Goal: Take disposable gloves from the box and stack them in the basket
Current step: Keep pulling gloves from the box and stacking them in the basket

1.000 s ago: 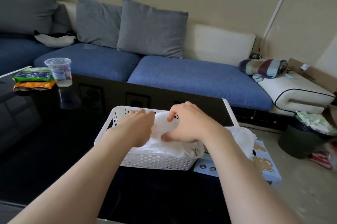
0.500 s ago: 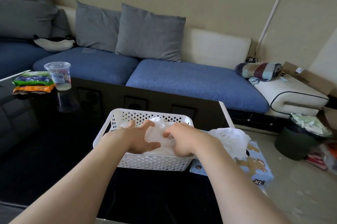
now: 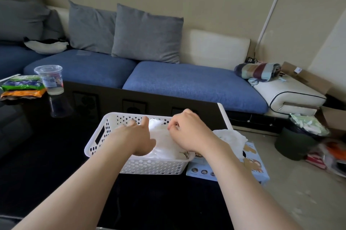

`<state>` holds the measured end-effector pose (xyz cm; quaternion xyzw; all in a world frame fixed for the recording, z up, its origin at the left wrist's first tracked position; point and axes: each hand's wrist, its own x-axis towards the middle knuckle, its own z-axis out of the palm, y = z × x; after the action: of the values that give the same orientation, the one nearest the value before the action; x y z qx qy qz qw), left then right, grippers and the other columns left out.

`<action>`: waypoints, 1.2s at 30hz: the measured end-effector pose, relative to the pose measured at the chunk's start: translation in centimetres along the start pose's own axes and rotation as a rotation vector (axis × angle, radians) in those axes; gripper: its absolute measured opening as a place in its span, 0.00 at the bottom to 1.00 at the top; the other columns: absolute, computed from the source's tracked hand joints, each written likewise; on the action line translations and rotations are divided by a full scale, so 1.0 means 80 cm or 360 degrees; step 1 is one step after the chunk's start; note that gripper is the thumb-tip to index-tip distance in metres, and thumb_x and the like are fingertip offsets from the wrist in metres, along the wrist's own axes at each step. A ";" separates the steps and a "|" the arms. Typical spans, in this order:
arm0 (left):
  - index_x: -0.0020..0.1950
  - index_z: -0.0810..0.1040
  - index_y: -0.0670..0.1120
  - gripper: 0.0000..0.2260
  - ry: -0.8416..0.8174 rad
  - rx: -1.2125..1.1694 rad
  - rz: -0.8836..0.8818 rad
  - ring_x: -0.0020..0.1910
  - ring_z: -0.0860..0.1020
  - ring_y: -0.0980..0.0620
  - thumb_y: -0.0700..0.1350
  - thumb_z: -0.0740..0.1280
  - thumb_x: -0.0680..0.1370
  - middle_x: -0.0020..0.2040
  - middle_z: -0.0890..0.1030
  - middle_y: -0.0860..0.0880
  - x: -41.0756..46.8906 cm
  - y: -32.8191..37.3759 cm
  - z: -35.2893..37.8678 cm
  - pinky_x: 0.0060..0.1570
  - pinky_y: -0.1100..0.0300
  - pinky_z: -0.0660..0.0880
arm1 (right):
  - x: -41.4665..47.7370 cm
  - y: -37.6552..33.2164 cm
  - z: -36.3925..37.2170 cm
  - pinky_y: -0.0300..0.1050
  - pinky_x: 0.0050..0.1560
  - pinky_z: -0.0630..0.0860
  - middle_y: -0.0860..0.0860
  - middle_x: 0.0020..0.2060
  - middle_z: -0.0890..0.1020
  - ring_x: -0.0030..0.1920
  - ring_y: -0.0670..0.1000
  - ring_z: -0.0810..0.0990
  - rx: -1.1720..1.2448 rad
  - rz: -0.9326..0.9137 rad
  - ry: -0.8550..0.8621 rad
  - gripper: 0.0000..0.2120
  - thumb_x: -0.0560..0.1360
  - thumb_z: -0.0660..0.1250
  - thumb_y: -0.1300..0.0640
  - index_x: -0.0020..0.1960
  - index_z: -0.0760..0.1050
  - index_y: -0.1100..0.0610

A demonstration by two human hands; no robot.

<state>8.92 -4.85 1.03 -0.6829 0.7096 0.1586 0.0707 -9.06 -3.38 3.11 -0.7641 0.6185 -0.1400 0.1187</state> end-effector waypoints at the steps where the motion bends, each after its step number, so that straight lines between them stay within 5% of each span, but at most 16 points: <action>1: 0.84 0.47 0.47 0.33 0.0101 0.0008 -0.0006 0.75 0.66 0.34 0.57 0.57 0.85 0.81 0.59 0.37 -0.003 0.004 -0.001 0.68 0.44 0.70 | -0.002 0.004 -0.003 0.54 0.57 0.80 0.50 0.57 0.75 0.54 0.52 0.78 0.0031 0.0012 0.0082 0.13 0.82 0.60 0.58 0.54 0.84 0.51; 4: 0.60 0.68 0.46 0.09 0.0475 -0.0155 0.0042 0.56 0.73 0.41 0.49 0.58 0.83 0.59 0.75 0.43 -0.001 0.017 0.000 0.56 0.47 0.75 | -0.011 0.017 -0.014 0.51 0.52 0.83 0.47 0.52 0.82 0.49 0.50 0.82 0.0114 0.0105 0.0340 0.14 0.81 0.64 0.64 0.54 0.86 0.51; 7: 0.46 0.65 0.48 0.07 0.0707 -0.0242 0.0214 0.47 0.73 0.45 0.47 0.60 0.82 0.44 0.73 0.48 -0.004 0.041 0.001 0.44 0.53 0.72 | -0.020 0.032 -0.025 0.51 0.49 0.83 0.48 0.46 0.85 0.48 0.52 0.83 0.0033 0.0252 0.0553 0.15 0.79 0.65 0.67 0.49 0.87 0.53; 12: 0.58 0.76 0.52 0.07 0.0726 -0.0261 0.0720 0.55 0.73 0.48 0.52 0.63 0.82 0.53 0.77 0.52 -0.013 0.087 0.009 0.56 0.49 0.76 | -0.039 0.065 -0.046 0.50 0.59 0.73 0.53 0.63 0.80 0.63 0.59 0.75 -0.0164 0.0463 0.0617 0.15 0.79 0.70 0.62 0.62 0.83 0.49; 16: 0.62 0.77 0.54 0.10 0.0643 -0.0259 0.0972 0.57 0.72 0.51 0.52 0.64 0.82 0.56 0.75 0.54 -0.020 0.121 0.018 0.59 0.52 0.72 | -0.052 0.094 -0.061 0.54 0.60 0.71 0.58 0.65 0.73 0.63 0.63 0.71 -0.0133 0.0768 0.0577 0.18 0.78 0.70 0.58 0.67 0.77 0.52; 20: 0.66 0.76 0.54 0.12 0.0593 -0.0225 0.1018 0.61 0.71 0.51 0.51 0.64 0.82 0.62 0.75 0.53 -0.016 0.142 0.024 0.65 0.51 0.70 | -0.060 0.122 -0.064 0.47 0.39 0.70 0.58 0.56 0.74 0.50 0.57 0.73 0.0008 0.0965 0.0414 0.14 0.75 0.70 0.54 0.58 0.76 0.58; 23: 0.69 0.74 0.55 0.16 0.0600 -0.0221 0.1007 0.60 0.72 0.51 0.51 0.65 0.81 0.64 0.74 0.53 -0.012 0.153 0.030 0.65 0.52 0.69 | -0.064 0.140 -0.058 0.42 0.31 0.68 0.57 0.49 0.82 0.40 0.53 0.78 0.0075 0.0893 0.0400 0.05 0.76 0.68 0.60 0.51 0.78 0.60; 29: 0.73 0.68 0.54 0.21 0.0642 -0.0308 0.1037 0.46 0.74 0.53 0.51 0.66 0.81 0.66 0.73 0.53 -0.009 0.170 0.036 0.62 0.51 0.71 | -0.070 0.155 -0.056 0.41 0.41 0.76 0.53 0.49 0.86 0.46 0.52 0.84 0.0196 0.0552 0.0506 0.07 0.82 0.70 0.57 0.55 0.87 0.53; 33: 0.68 0.68 0.53 0.18 0.0656 -0.0316 0.0991 0.47 0.77 0.51 0.55 0.67 0.81 0.64 0.74 0.54 -0.008 0.178 0.041 0.62 0.48 0.70 | -0.071 0.159 -0.061 0.39 0.35 0.75 0.49 0.40 0.85 0.40 0.52 0.83 0.0269 0.0425 0.0715 0.11 0.82 0.67 0.62 0.43 0.85 0.54; 36: 0.61 0.66 0.53 0.16 0.0713 -0.0333 0.0994 0.42 0.77 0.52 0.55 0.69 0.80 0.59 0.72 0.55 -0.007 0.182 0.042 0.58 0.50 0.70 | -0.071 0.150 -0.066 0.47 0.32 0.72 0.59 0.44 0.86 0.37 0.57 0.81 0.0276 0.0387 0.0848 0.13 0.82 0.62 0.64 0.42 0.80 0.63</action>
<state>-5.86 -2.94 -0.09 -0.4555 0.8610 0.0908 -0.2073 -23.06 -0.35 3.42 -0.6079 0.7004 -0.3725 0.0328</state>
